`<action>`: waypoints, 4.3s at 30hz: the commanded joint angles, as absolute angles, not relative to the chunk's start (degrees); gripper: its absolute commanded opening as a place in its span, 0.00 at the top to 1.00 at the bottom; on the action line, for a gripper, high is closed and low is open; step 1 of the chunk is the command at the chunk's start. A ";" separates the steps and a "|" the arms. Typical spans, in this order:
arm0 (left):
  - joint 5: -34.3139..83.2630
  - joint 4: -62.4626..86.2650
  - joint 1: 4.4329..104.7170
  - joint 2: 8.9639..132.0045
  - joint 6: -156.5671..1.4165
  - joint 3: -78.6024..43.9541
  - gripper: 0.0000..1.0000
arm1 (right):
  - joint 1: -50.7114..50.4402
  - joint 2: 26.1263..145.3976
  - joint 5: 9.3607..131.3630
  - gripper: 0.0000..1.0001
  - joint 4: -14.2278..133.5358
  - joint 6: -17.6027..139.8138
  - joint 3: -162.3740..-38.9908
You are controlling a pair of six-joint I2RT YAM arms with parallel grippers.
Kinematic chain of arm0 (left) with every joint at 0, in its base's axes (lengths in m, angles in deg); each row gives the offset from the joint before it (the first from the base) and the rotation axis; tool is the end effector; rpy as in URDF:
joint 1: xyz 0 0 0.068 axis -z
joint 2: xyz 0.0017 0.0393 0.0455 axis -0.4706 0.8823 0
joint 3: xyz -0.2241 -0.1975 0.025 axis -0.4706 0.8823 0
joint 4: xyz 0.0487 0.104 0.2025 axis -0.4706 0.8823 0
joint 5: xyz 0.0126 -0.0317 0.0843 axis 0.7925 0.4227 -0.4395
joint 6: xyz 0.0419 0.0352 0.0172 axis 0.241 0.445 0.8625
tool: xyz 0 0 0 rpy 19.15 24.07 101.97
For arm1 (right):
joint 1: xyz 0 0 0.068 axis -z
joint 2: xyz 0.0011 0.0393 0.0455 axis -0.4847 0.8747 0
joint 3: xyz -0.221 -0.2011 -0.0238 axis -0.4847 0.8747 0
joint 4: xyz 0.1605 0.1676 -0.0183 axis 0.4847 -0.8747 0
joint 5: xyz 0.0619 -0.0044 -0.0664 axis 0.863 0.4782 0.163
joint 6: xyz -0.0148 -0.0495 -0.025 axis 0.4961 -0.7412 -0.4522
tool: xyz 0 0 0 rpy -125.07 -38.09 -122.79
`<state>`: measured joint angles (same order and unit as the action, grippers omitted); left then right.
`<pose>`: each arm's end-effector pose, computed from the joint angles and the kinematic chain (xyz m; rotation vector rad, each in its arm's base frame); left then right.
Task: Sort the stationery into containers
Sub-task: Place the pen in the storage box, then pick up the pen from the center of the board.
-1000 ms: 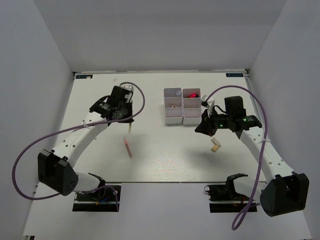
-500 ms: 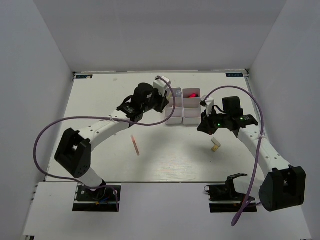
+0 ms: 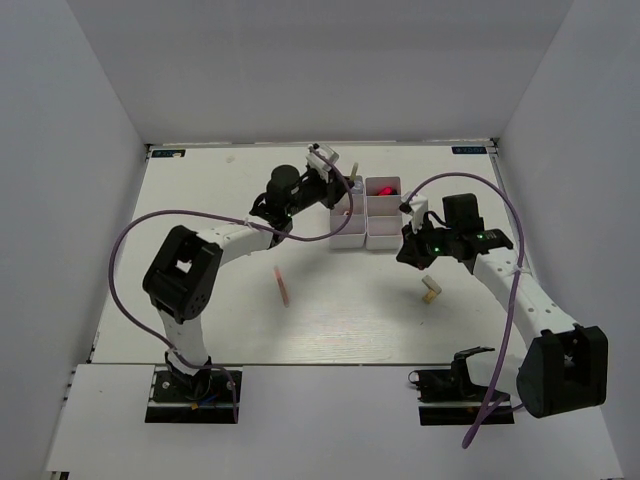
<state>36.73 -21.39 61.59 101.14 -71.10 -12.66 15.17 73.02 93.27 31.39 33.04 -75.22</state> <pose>0.3402 -0.2423 0.3011 0.6830 1.5394 -0.8029 0.1978 0.0700 0.2951 -0.9307 2.1230 0.5693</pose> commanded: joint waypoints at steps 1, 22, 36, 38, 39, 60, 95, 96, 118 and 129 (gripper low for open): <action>41.08 -27.56 61.47 99.58 -75.92 -13.63 1.00 | 15.81 73.15 92.69 0.93 33.00 32.41 -74.71; 40.38 -29.24 63.58 101.51 -76.19 -5.54 1.00 | 18.27 71.13 95.06 0.89 32.48 32.85 -74.18; 37.66 -26.69 63.58 105.56 -74.70 -5.89 0.72 | 20.73 71.13 98.14 0.86 31.77 32.41 -74.09; 37.05 -25.99 63.58 104.86 -74.35 -5.54 0.57 | 21.17 71.13 98.58 0.86 31.69 32.41 -74.09; 36.70 -25.55 63.76 104.59 -74.08 -5.36 0.51 | 21.26 71.39 98.93 0.85 31.60 32.32 -74.27; -12.27 54.61 71.41 74.72 -104.02 -3.27 0.24 | 23.63 73.41 101.48 1.00 28.08 38.11 -78.13; -2.68 58.83 63.58 99.58 -120.58 -10.20 0.54 | 30.92 69.11 105.17 0.52 29.58 40.93 -76.20; -2.51 59.09 63.50 99.75 -120.58 -10.11 0.60 | 31.19 69.10 105.52 0.52 29.75 40.93 -76.11; 21.21 34.79 67.36 87.46 -100.37 -5.54 0.99 | 34.70 68.75 110.09 0.51 29.40 41.28 -76.02; 41.52 14.46 66.92 89.29 -79.63 -12.82 0.99 | 35.32 69.37 113.60 0.50 28.70 39.26 -75.76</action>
